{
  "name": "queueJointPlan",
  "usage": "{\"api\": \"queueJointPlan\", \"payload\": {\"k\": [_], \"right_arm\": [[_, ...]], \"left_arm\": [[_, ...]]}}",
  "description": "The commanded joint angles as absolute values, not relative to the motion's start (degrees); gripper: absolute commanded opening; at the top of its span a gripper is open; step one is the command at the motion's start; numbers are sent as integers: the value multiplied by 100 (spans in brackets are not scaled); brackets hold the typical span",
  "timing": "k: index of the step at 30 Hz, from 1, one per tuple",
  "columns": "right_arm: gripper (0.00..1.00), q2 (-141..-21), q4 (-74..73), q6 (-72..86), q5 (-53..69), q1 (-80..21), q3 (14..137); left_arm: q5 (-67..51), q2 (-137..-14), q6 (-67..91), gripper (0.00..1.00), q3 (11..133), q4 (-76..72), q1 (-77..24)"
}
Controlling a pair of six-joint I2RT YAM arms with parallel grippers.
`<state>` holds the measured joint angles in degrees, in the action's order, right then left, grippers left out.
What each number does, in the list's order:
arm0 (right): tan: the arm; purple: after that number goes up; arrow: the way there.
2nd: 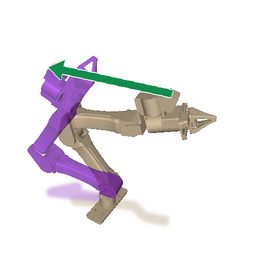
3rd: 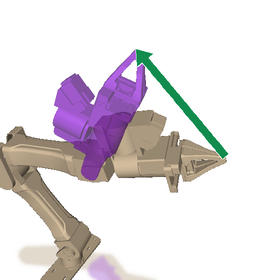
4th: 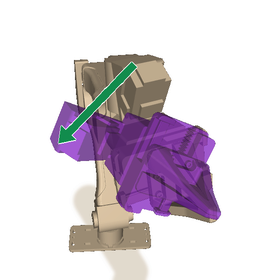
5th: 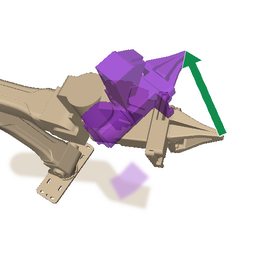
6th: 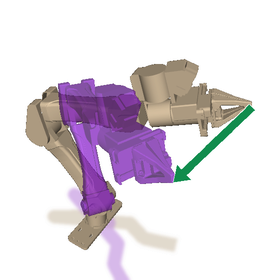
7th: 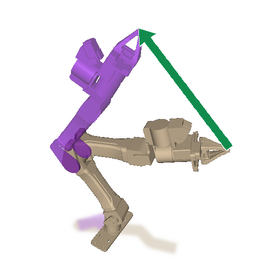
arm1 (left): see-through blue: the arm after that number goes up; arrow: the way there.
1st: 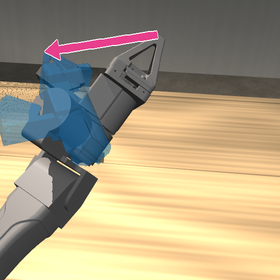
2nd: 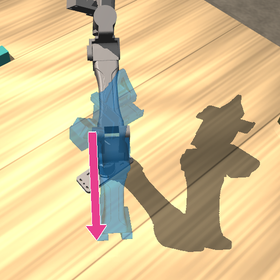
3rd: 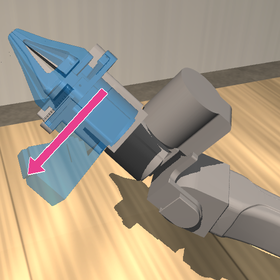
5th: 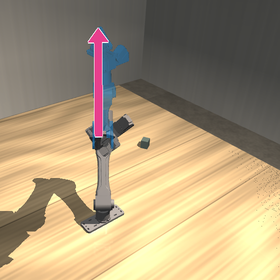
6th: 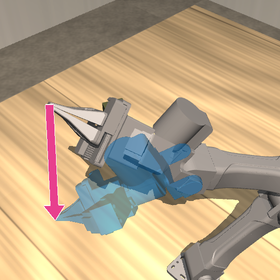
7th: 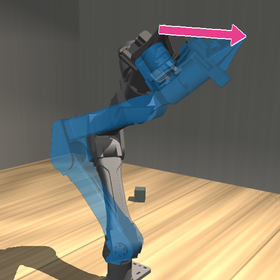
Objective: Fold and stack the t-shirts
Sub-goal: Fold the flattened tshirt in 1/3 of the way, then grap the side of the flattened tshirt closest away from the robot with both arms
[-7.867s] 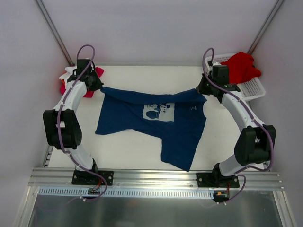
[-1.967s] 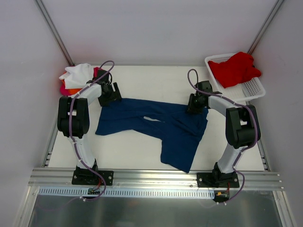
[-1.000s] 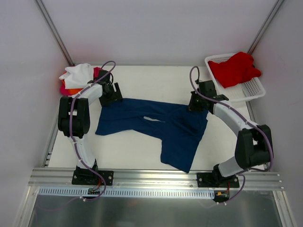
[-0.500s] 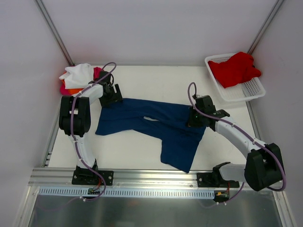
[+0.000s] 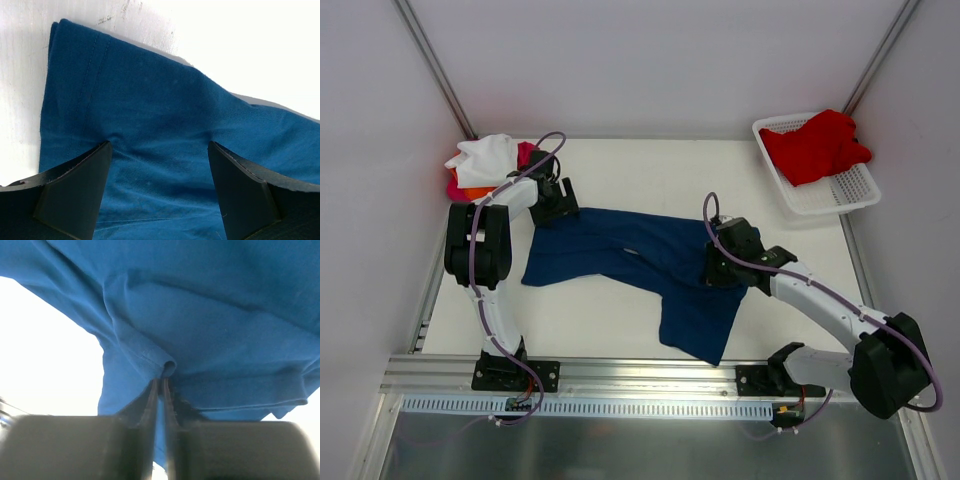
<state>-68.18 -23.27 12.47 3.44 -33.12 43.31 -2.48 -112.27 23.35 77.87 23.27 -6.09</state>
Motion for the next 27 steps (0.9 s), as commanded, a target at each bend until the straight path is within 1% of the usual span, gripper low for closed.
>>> {"api": "queueJointPlan", "payload": {"k": [1, 2, 6, 13, 18, 23, 27], "right_arm": [[16, -6653, -2452, 1511, 203, -3489, 4166], [21, -6636, -2478, 1538, 115, -3568, 4123], [27, -6417, -2733, 1617, -254, -3709, 4026], [28, -5767, -3225, 1635, -685, -3744, 4113], [29, -5397, -3463, 1802, -835, -3779, 3973], [29, -5379, -3455, 1819, -809, -3779, 3727], [29, -5493, -3296, 1811, -703, -3788, 3612]], "left_arm": [[-255, -11224, 2259, 79, 7849, 2400, -694], [-255, -11215, 2259, 79, 7840, 2408, -694], [-273, -11136, 2259, 79, 7761, 2400, -703], [-255, -10644, 2303, 79, 7436, 2408, -738], [-193, -9978, 2425, 79, 6813, 2408, -773], [-89, -9230, 2505, 80, 6163, 2417, -809], [141, -8493, 2574, 81, 5986, 2645, -809]]}}
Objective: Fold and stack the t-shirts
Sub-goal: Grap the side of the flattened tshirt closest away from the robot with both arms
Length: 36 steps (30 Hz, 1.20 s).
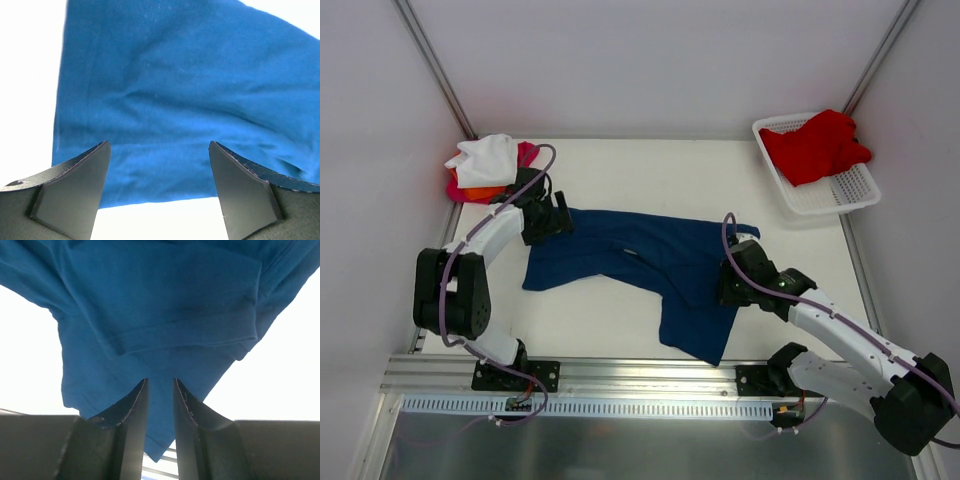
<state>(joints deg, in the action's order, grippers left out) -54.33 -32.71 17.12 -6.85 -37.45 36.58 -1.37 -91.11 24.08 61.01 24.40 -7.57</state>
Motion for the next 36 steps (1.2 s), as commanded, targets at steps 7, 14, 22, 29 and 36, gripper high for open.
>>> {"api": "queueJointPlan", "payload": {"k": [7, 14, 22, 29, 36], "right_arm": [[29, -5537, -3278, 1697, -765, -3779, 3665], [30, -5625, -3278, 1547, -817, -3736, 3797], [31, -5704, -3243, 1398, -738, -3621, 3929], [31, -5573, -3243, 1318, -598, -3490, 3850], [31, -5318, -3252, 1266, -370, -3401, 3788]], "left_arm": [[316, -7753, 2803, 77, 5170, 2970, -835], [439, -7225, 3128, 75, 4378, 3207, -844], [1274, -6776, 3296, 74, 4148, 3621, -853], [1793, -7206, 3463, 73, 4245, 3841, -853], [1828, -7901, 3656, 73, 4543, 3780, -870]]}}
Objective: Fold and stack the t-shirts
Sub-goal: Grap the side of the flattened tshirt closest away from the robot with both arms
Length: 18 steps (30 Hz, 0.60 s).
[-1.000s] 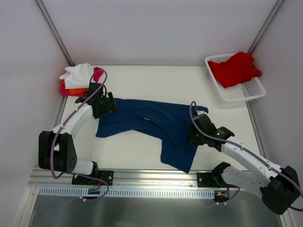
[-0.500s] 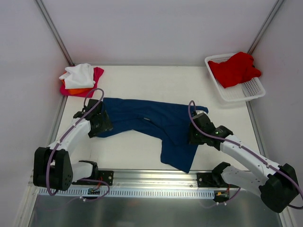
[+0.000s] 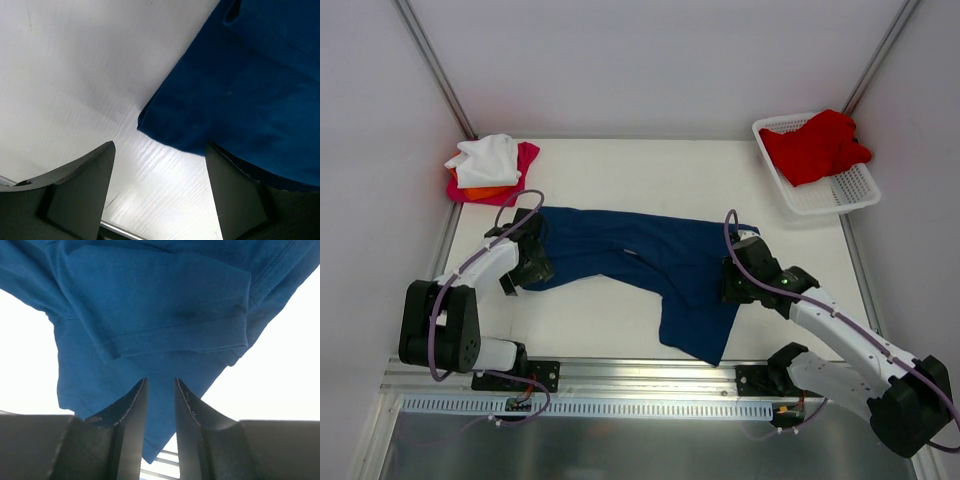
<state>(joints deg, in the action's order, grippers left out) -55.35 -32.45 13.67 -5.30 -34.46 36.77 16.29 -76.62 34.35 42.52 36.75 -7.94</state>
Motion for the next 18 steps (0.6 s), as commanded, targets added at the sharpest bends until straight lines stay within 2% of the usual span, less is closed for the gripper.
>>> {"api": "queueJointPlan", "payload": {"k": [1, 10, 14, 18], "right_arm": [[31, -5256, -3252, 1274, -360, -3393, 3788], [31, -5036, -3340, 1292, -343, -3349, 3709], [31, -4887, -3436, 1301, -343, -3296, 3691], [31, -4825, -3498, 1274, -343, -3235, 3683]], "left_arm": [[1846, -7971, 3648, 73, 4570, 3744, -879], [1311, -8419, 3384, 71, 4579, 2848, -940], [976, -8464, 3489, 65, 4316, 2461, -949], [896, -8429, 3612, 68, 4123, 2443, -949]]}}
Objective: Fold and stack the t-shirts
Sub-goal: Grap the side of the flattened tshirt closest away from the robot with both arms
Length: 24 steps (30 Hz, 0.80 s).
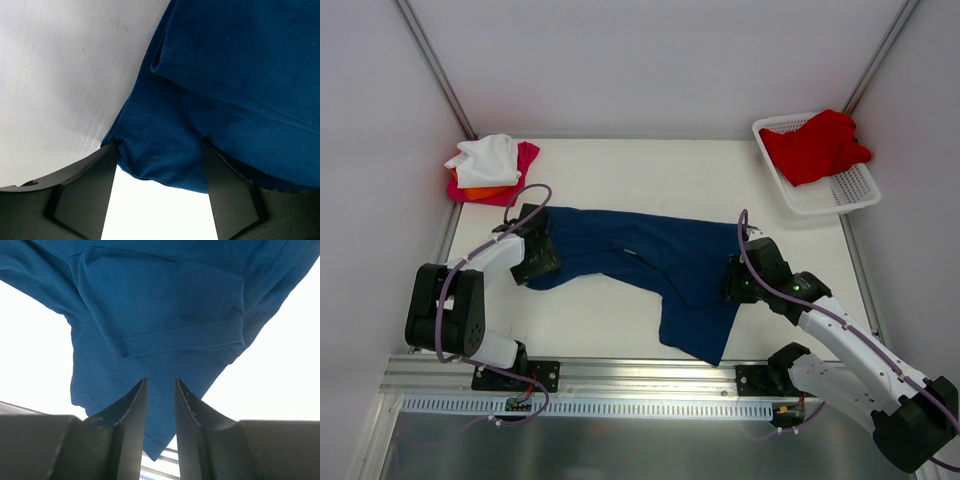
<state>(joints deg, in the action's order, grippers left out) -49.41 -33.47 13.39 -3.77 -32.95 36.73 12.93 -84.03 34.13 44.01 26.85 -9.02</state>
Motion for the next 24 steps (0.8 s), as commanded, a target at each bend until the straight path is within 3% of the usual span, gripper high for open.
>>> {"api": "queueJointPlan", "payload": {"k": [1, 15, 17, 24], "right_arm": [[31, -4834, -3498, 1274, -343, -3226, 3683], [31, -5098, -3261, 1248, -123, -3199, 3542], [31, -5115, -3217, 1248, -106, -3199, 3498], [31, -5036, -3199, 1231, -97, -3190, 3463]], "left_arm": [[888, -8289, 3647, 68, 4079, 2443, -949], [1608, -6312, 4104, 73, 4008, 3577, -976], [1643, -6232, 4113, 64, 4017, 3691, -976], [1608, -6591, 4394, 53, 3692, 3691, -984]]}}
